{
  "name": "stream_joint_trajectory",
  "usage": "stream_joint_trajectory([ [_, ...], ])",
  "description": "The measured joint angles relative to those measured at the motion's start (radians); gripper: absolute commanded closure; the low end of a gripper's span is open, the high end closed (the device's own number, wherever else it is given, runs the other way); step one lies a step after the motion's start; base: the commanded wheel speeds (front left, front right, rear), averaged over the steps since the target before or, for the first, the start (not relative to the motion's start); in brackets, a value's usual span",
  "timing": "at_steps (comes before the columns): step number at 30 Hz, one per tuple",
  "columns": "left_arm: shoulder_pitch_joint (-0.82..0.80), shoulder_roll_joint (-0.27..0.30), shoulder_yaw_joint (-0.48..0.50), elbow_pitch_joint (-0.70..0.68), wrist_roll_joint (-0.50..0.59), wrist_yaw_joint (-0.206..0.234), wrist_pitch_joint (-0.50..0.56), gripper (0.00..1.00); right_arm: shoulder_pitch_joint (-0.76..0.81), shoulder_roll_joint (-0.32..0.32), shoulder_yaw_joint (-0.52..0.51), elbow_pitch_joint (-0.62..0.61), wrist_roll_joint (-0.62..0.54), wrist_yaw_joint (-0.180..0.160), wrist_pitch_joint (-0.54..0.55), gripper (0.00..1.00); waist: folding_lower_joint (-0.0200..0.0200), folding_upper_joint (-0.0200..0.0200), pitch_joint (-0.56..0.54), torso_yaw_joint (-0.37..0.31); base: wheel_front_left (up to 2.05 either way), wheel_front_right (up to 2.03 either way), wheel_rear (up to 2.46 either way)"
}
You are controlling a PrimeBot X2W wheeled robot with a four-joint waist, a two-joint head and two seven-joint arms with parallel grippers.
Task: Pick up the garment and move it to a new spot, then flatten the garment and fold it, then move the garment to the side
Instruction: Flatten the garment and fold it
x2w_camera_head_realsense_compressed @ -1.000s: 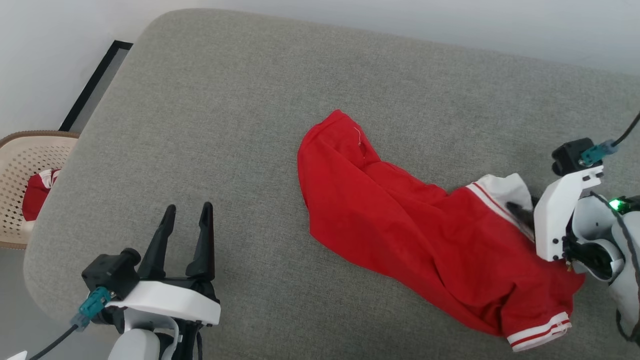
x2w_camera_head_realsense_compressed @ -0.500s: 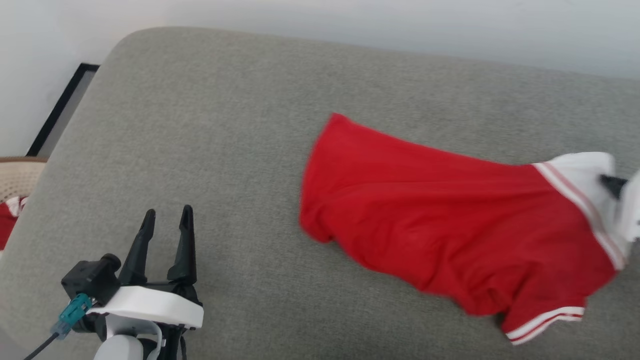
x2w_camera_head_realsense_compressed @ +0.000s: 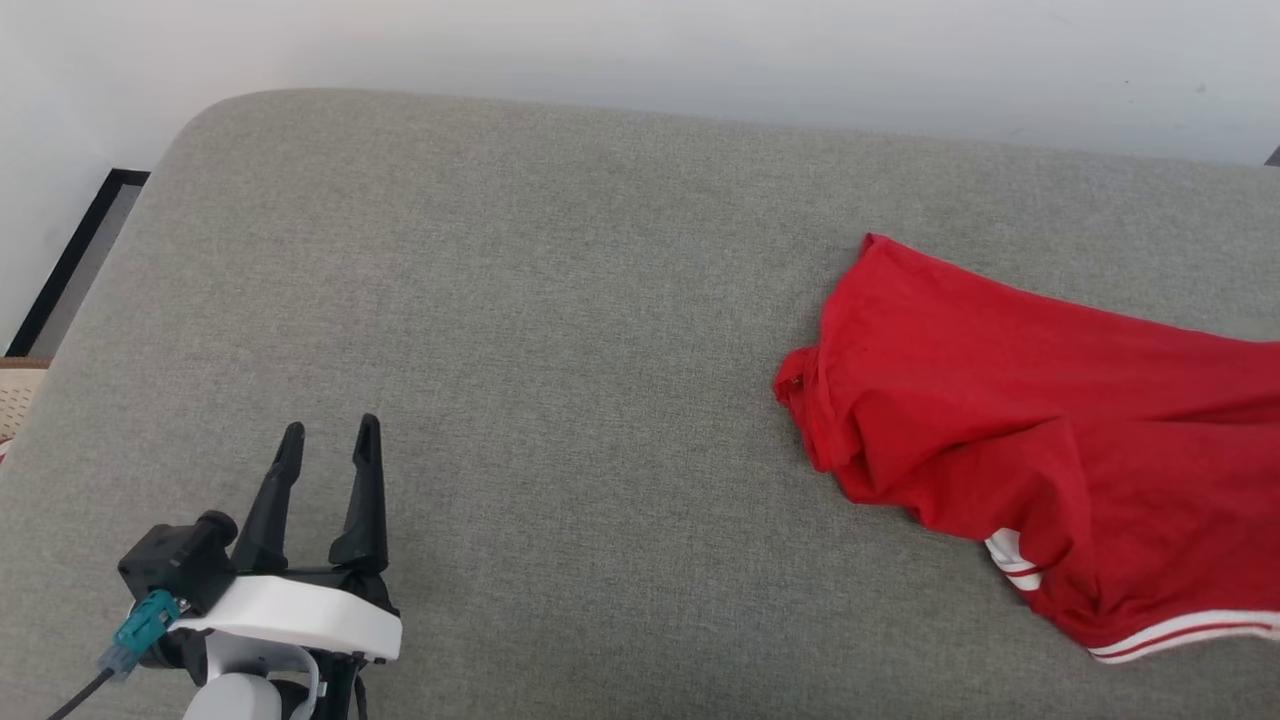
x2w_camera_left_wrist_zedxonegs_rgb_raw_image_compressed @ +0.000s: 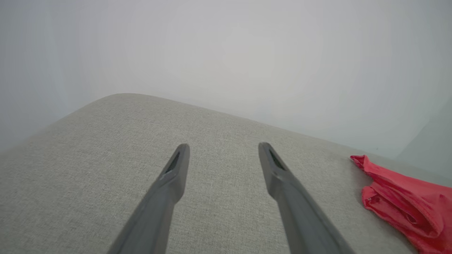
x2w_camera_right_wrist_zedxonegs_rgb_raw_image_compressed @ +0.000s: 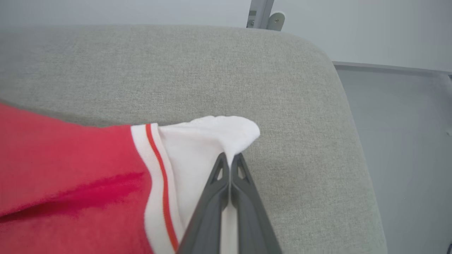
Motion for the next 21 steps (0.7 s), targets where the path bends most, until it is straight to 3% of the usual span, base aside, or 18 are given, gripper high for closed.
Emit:
stream_joint_trajectory([
  [11, 0.006, 0.013, -0.019, 0.012, 0.0, 0.0, 0.0, 0.0, 0.02, 0.113, -0.015, 0.067, -0.036, 0.0, -0.033, 1.0, 0.0, 0.0, -0.028, 0.004, 0.0, 0.0, 0.0],
  [15, 0.014, 0.018, -0.019, 0.012, 0.0, 0.0, 0.0, 0.0, 0.02, 0.131, 0.007, 0.005, -0.053, 0.0, -0.042, 1.0, 0.0, 0.0, -0.044, 0.004, 0.0, 0.0, 0.0],
  [21, 0.036, 0.024, -0.018, 0.016, 0.0, 0.0, 0.0, 0.0, 0.039, 0.18, 0.058, -0.222, -0.055, 0.0, -0.03, 1.0, 0.0, 0.0, -0.073, 0.003, 0.0, 0.0, 0.0],
])
